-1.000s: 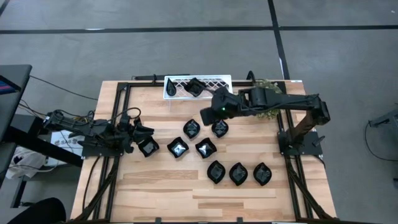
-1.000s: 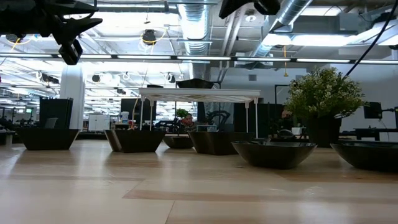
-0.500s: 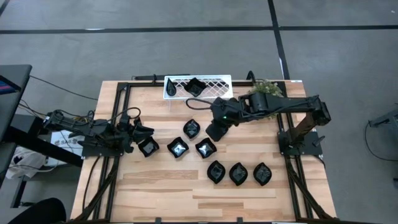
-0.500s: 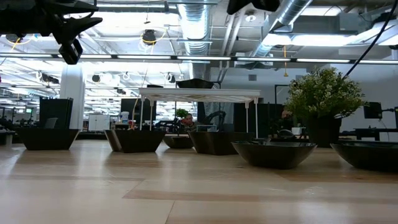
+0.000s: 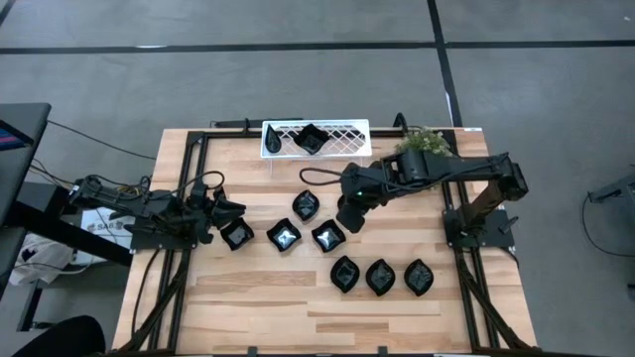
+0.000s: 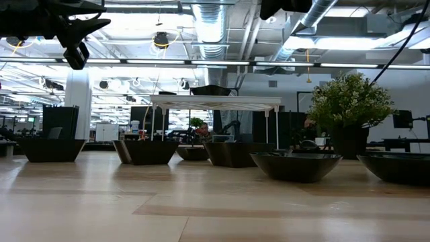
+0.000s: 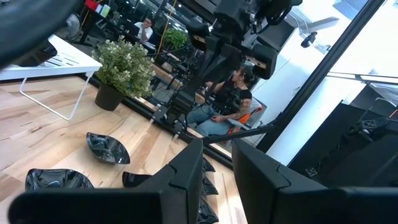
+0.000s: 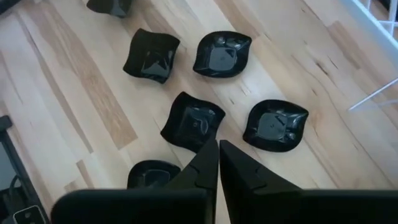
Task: Pick & Place Mini shaped plates
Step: Stack the distorted square-shaped plate on top of the distorted square-shaped plate on the shelf
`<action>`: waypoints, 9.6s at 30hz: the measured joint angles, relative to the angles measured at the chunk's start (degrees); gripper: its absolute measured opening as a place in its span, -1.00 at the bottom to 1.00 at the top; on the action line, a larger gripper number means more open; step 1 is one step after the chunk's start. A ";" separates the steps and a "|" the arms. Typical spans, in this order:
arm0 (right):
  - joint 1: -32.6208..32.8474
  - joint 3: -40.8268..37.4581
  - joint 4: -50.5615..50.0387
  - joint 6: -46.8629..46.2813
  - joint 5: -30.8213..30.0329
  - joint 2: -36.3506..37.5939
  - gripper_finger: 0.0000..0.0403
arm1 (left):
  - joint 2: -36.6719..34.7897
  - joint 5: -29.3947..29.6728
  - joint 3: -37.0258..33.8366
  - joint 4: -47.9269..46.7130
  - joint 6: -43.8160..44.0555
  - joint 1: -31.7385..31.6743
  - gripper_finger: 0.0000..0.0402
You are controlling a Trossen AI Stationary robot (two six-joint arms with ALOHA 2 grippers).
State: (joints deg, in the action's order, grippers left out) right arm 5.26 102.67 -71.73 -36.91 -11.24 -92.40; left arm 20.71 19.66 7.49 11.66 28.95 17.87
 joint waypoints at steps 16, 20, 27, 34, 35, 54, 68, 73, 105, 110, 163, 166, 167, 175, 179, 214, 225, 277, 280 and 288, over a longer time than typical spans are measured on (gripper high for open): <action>0.34 -0.05 -0.44 0.00 5.24 -9.42 -0.70 | 0.02 -0.02 0.00 0.13 0.00 -0.02 -0.56; 0.35 -0.07 -1.20 0.00 5.43 -11.37 -0.63 | 0.02 0.00 0.00 0.09 0.00 -0.01 -0.56; -0.17 -0.02 -1.65 1.47 8.38 -15.24 -0.51 | 0.02 0.00 0.00 0.15 0.00 -0.02 -0.56; -0.61 -0.07 -2.63 3.43 8.48 -18.65 -0.37 | 0.02 0.00 0.00 0.37 0.00 -0.02 -0.56; -0.61 -0.22 -2.46 3.92 8.48 -18.98 -0.35 | 0.02 0.00 0.00 0.37 0.00 0.00 -0.56; -3.25 -15.29 14.41 3.90 11.45 -19.43 -0.28 | 0.02 0.00 0.00 1.25 0.00 0.00 -0.56; -3.82 -20.65 20.97 3.87 12.87 -19.46 -0.30 | 0.01 0.00 0.00 1.72 0.00 -0.02 -0.56; -3.93 -20.63 22.17 3.87 12.85 -19.44 -0.38 | 0.00 0.00 0.00 1.81 0.00 -0.02 -0.56; -3.78 -20.61 22.54 2.93 9.53 -19.44 -0.98 | 0.00 0.00 0.00 2.58 0.00 0.00 -0.56; -3.78 -20.61 22.33 2.44 9.50 -19.44 -0.99 | 0.01 0.00 0.00 2.58 0.00 -0.01 -0.56; -5.28 -20.57 19.98 2.44 14.26 -19.22 -0.57 | 0.01 0.00 0.00 2.57 -0.22 -0.02 -0.56; -5.27 -20.57 20.01 3.00 14.20 -19.24 -0.57 | 0.00 0.02 0.00 2.56 -0.22 0.00 -0.56; -5.28 -20.57 20.07 3.00 14.12 -19.24 -0.57 | 0.00 0.00 0.00 2.57 -0.22 -0.02 -0.56; -5.22 -20.57 20.74 3.04 14.01 -19.41 -0.57 | 0.00 0.02 0.00 2.58 -2.08 0.00 -0.56; -5.22 -20.57 21.10 3.86 14.05 -19.41 -0.57 | 0.00 0.02 0.00 2.58 -2.14 -0.01 -0.56; -3.61 -20.59 21.64 3.89 10.65 -19.48 -0.57 | 0.00 0.02 0.00 3.15 -2.14 0.00 -0.56; -3.58 -20.59 21.87 3.87 9.48 -19.48 -0.57 | 0.00 0.02 0.00 3.43 -2.12 0.00 -0.56; -3.52 -20.63 20.55 1.25 9.91 -17.16 -0.99 | 0.01 0.02 0.00 3.87 -2.12 -0.02 -0.56; -3.73 -18.33 18.68 1.47 9.84 -15.31 -0.99 | 0.02 0.02 0.00 3.87 -2.12 0.00 -0.56; -5.39 -14.00 14.39 1.32 11.51 -7.75 -1.00 | 0.02 0.02 0.00 3.87 -2.12 0.00 -0.56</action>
State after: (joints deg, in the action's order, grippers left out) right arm -0.13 88.67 -57.34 -35.59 0.27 -100.15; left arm 20.73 19.68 7.49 15.53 26.83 17.87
